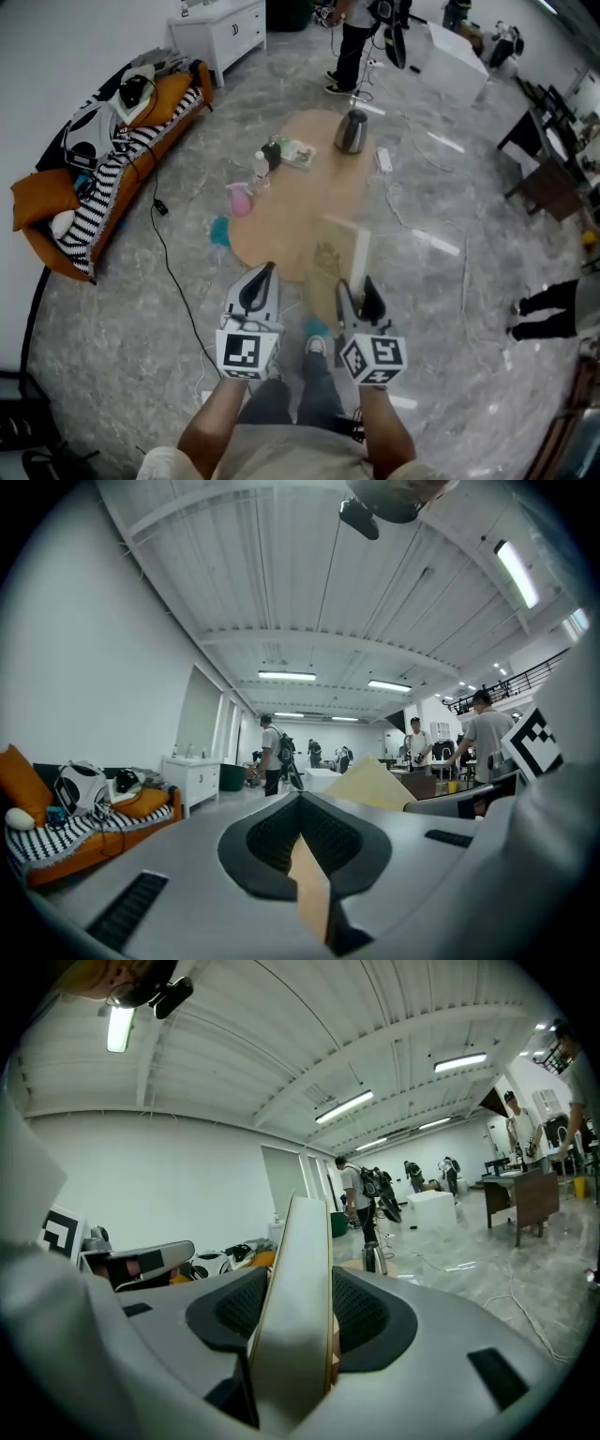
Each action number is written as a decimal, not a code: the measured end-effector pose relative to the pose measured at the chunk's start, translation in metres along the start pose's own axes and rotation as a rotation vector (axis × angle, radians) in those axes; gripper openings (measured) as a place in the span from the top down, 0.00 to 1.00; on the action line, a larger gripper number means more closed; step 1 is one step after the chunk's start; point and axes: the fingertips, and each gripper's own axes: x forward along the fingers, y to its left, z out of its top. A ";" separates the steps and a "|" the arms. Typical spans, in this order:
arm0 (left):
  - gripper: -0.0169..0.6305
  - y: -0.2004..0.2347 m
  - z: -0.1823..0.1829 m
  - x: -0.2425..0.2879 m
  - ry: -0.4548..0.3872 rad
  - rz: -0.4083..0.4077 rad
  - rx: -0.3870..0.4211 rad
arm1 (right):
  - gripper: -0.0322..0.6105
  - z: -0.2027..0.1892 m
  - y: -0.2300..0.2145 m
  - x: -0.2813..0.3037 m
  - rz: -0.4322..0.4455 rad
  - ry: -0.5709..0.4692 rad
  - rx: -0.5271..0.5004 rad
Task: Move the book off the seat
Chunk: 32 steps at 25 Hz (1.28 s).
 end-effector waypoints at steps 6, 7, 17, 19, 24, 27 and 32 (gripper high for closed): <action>0.96 -0.007 -0.035 0.055 0.053 0.031 -0.019 | 0.60 -0.021 -0.038 0.054 0.052 0.077 0.018; 0.96 -0.007 -0.041 0.065 0.056 0.036 -0.017 | 0.60 -0.025 -0.044 0.063 0.060 0.092 0.021; 0.96 0.000 -0.101 0.114 0.176 0.083 -0.054 | 0.60 -0.083 -0.082 0.141 0.097 0.222 0.084; 0.96 0.004 -0.112 0.119 0.193 0.092 -0.055 | 0.60 -0.096 -0.086 0.154 0.102 0.242 0.106; 0.96 0.009 -0.141 0.132 0.228 0.102 -0.058 | 0.60 -0.135 -0.101 0.181 0.089 0.293 0.178; 0.96 0.017 -0.156 0.136 0.231 0.133 -0.095 | 0.60 -0.160 -0.107 0.199 0.085 0.323 0.221; 0.96 0.023 -0.186 0.142 0.259 0.156 -0.111 | 0.60 -0.203 -0.118 0.226 0.080 0.371 0.306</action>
